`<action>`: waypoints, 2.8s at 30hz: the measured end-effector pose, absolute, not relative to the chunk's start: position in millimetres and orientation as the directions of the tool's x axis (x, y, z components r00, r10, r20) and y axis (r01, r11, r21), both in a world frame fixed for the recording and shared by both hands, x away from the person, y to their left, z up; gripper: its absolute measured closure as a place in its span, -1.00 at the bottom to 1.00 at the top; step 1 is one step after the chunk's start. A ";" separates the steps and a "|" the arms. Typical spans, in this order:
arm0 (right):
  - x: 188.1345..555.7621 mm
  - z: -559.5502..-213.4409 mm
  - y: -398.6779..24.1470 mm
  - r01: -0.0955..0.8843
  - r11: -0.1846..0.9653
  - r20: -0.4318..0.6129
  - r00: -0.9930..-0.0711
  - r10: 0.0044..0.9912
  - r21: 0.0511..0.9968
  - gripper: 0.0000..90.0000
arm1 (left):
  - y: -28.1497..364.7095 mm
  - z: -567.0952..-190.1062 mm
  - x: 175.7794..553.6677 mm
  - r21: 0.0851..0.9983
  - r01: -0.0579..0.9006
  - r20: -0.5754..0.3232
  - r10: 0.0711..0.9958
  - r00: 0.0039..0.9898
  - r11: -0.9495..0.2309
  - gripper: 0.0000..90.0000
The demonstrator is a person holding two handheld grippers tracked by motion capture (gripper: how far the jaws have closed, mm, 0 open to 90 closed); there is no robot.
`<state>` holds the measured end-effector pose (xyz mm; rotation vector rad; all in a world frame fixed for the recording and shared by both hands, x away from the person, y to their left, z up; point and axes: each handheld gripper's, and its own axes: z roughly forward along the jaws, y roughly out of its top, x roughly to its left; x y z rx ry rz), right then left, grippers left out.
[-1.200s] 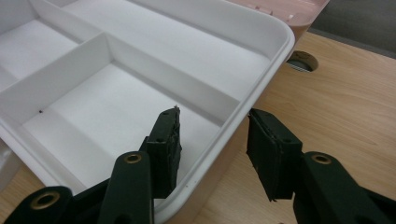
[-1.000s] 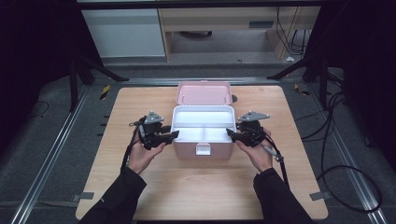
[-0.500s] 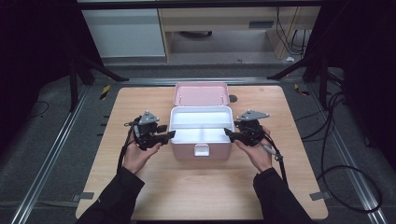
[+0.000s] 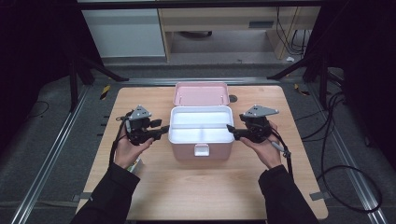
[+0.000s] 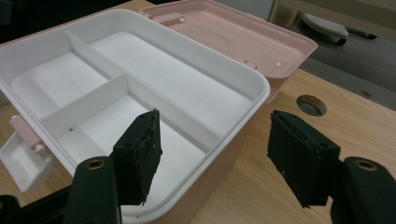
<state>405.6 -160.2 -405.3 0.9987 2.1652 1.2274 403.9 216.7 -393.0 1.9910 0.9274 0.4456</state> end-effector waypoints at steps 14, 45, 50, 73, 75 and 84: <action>428.0 -383.3 -159.3 0.306 0.417 -0.096 -0.698 0.709 0.856 -0.20 | 215.4 -381.2 420.8 0.815 0.405 -0.020 0.679 0.734 -0.414 0.20; 465.8 -358.8 -139.9 0.142 0.721 -0.246 -0.880 0.405 0.678 0.19 | 165.8 -354.4 470.4 0.545 0.183 0.124 0.295 0.947 -0.818 0.33; 471.4 -365.9 -132.5 0.122 0.783 -0.226 -0.921 0.319 0.610 0.26 | 153.7 -360.6 474.3 0.501 0.162 0.112 0.249 0.962 -0.850 0.38; 487.0 -392.1 -107.6 0.137 0.924 -0.155 -0.967 0.203 0.357 0.76 | 141.0 -383.2 489.8 0.295 0.115 0.111 0.153 0.982 -0.949 0.60; 488.5 -391.3 -106.3 0.141 0.930 -0.148 -0.969 0.201 0.340 0.79 | 141.0 -383.3 490.9 0.290 0.101 0.115 0.139 0.984 -0.952 0.64; 491.6 -388.4 -95.9 0.154 0.957 -0.143 -0.971 0.193 0.247 0.84 | 138.3 -382.7 496.9 0.259 0.083 0.114 0.116 0.987 -0.962 0.85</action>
